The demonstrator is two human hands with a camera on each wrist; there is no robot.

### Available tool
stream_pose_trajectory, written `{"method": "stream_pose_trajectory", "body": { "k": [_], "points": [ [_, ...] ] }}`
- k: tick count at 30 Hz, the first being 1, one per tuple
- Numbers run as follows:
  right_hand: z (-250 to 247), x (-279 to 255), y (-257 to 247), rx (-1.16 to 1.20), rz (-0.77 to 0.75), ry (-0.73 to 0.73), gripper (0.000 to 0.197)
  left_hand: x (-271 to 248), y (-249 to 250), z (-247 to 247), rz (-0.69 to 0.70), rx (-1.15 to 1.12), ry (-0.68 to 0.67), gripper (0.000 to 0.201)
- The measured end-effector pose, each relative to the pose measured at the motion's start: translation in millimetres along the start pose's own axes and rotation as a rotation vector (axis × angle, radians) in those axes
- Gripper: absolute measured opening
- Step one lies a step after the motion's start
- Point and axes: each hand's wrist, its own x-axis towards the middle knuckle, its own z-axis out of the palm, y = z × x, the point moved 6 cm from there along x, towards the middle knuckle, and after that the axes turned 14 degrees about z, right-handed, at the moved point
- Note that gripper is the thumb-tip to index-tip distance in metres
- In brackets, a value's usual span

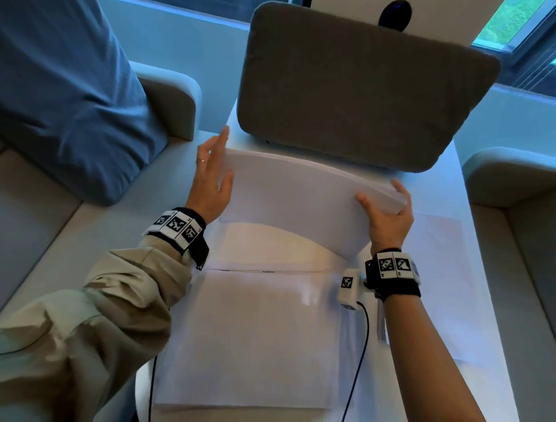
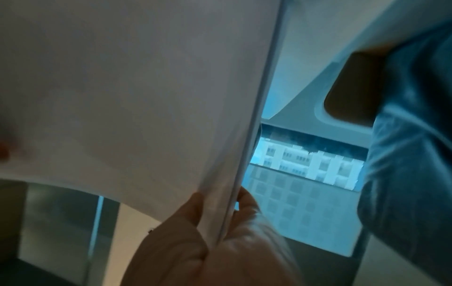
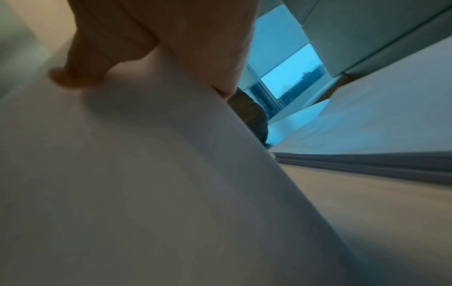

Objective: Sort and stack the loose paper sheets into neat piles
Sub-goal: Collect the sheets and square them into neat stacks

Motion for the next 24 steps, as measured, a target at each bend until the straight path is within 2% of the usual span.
{"method": "stream_pose_trajectory", "body": {
  "k": [2, 3, 6, 9, 11, 13, 17, 18, 21, 24],
  "points": [
    [-3.0, -5.3, -14.2, -0.079, -0.23, 0.103, 0.077, 4.0, 6.5, 1.4, 0.071, 0.08, -0.031, 0.068],
    [-3.0, -10.1, -22.3, -0.113, -0.361, 0.131, 0.074, 5.5, 8.7, 1.0, 0.087, 0.11, -0.037, 0.066],
    [2.0, -24.0, -38.0, -0.229, -0.696, 0.14, 0.041, 9.4, 10.5, -2.1, 0.102, 0.152, -0.023, 0.057],
    [5.9, -27.0, -35.5, -0.322, -0.803, 0.093, 0.016, 11.6, 15.5, -4.6, 0.13, 0.147, -0.018, 0.049],
    [3.6, -23.2, -30.5, -0.303, -0.762, 0.097, 0.013, 12.1, 16.9, -4.9, 0.156, 0.127, -0.028, 0.047],
    [-1.5, -15.5, -27.5, -0.224, -0.641, 0.138, 0.019, 12.6, 16.5, -3.4, 0.175, 0.095, -0.043, 0.043],
    [-4.8, 4.5, -3.8, 0.007, -0.169, 0.178, 0.027, 10.5, 5.6, 5.8, 0.112, -0.039, -0.026, 0.034],
    [-3.9, 5.5, -0.3, 0.046, -0.124, 0.196, 0.028, 9.0, 1.2, 9.7, 0.075, -0.082, -0.036, 0.037],
    [-0.3, 6.5, -5.7, 0.079, -0.137, 0.263, 0.035, 7.7, -3.1, 13.9, 0.05, -0.082, -0.038, 0.032],
    [-4.7, 11.3, -4.6, 0.156, -0.096, 0.293, 0.033, 13.0, -0.8, 7.5, 0.048, -0.084, 0.045, 0.023]
  ]
}}
